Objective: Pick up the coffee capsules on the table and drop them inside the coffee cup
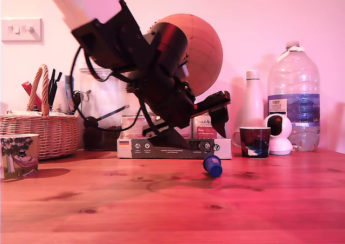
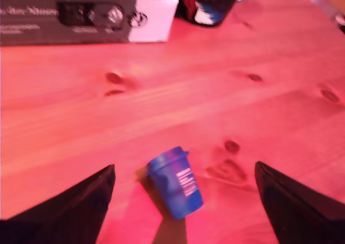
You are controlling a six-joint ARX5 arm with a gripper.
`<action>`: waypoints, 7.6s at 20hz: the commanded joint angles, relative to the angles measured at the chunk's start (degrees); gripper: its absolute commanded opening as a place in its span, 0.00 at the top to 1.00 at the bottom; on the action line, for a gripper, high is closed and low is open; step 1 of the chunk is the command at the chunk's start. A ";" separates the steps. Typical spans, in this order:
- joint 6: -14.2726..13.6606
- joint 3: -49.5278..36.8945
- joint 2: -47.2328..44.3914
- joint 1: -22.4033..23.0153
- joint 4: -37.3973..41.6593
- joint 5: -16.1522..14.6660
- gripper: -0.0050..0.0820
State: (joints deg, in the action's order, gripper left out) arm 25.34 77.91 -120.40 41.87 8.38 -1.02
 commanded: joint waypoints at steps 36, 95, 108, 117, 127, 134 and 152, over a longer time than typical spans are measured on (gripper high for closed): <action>0.09 7.63 -7.54 -0.63 -12.70 -0.50 0.86; -30.08 -20.15 29.92 -18.25 -21.92 -8.57 0.86; -28.13 -29.18 37.29 -38.66 -14.29 -8.59 0.86; -28.22 -29.18 37.27 -47.17 -13.86 -9.29 0.86; -25.75 -28.72 36.96 -46.97 -9.70 -9.29 0.85; -25.77 -19.23 30.32 -45.99 -17.31 -9.27 0.85; -25.81 -5.68 16.90 -45.66 -31.19 -9.01 0.85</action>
State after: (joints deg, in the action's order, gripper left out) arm -0.49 71.83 -103.13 -3.99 -22.85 -10.02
